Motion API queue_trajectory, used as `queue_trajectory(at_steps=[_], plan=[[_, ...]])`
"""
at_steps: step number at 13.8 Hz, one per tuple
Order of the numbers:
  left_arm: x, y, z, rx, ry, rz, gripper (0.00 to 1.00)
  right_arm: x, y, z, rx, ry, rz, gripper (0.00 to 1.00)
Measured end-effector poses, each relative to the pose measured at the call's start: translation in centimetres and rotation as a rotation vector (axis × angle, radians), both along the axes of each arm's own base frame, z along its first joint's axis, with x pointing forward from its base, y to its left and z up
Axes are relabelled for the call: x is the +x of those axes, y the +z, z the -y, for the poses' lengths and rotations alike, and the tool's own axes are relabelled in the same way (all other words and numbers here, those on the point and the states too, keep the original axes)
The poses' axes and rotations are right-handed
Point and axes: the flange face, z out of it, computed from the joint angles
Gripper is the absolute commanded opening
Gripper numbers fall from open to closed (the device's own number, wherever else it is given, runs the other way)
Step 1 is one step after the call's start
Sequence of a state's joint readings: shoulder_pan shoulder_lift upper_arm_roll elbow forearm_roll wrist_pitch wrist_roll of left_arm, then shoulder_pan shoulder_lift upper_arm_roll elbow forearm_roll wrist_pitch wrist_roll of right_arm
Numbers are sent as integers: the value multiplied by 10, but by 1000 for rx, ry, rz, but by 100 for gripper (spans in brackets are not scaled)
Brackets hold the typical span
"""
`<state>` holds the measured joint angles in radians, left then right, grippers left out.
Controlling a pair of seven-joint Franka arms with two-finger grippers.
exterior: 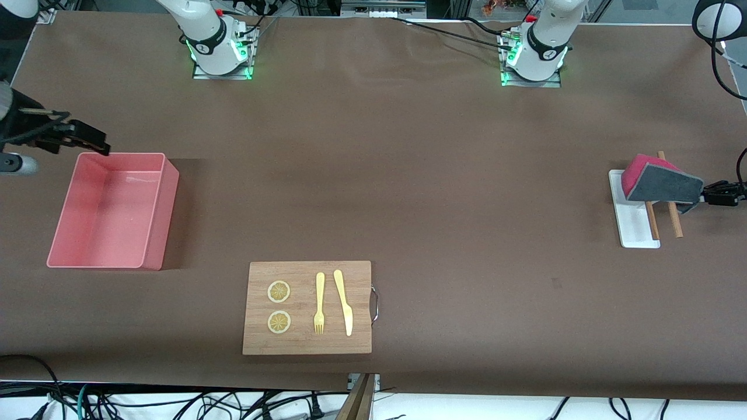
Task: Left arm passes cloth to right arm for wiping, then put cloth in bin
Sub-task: 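Grasp the cloth with the left gripper and lift it off the stand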
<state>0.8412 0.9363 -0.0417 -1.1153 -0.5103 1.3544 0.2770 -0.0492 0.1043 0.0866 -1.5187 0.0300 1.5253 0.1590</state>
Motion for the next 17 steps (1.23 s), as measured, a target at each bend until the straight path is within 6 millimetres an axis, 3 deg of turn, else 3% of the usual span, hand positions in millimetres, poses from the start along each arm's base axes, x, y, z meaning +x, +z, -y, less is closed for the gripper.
queue_trajectory(at_steps=[2,4,7,9,11,15,17], plan=[[0,13,-5,41,-33,13,0,6,-10,-32,58,-155,-16,100],[3,43,-6,95,-73,16,0,15,-24,-71,103,-303,-24,100],[22,124,23,213,-189,18,0,28,-45,-132,148,-469,-11,100],[41,184,67,296,-294,19,0,33,-57,-160,167,-557,-12,100],[60,226,118,350,-372,16,0,35,-63,-179,182,-634,-12,100],[85,269,221,392,-375,-116,0,38,-72,-222,249,-775,-4,100],[103,284,288,441,-331,-182,0,42,-82,-241,294,-842,-9,100]])
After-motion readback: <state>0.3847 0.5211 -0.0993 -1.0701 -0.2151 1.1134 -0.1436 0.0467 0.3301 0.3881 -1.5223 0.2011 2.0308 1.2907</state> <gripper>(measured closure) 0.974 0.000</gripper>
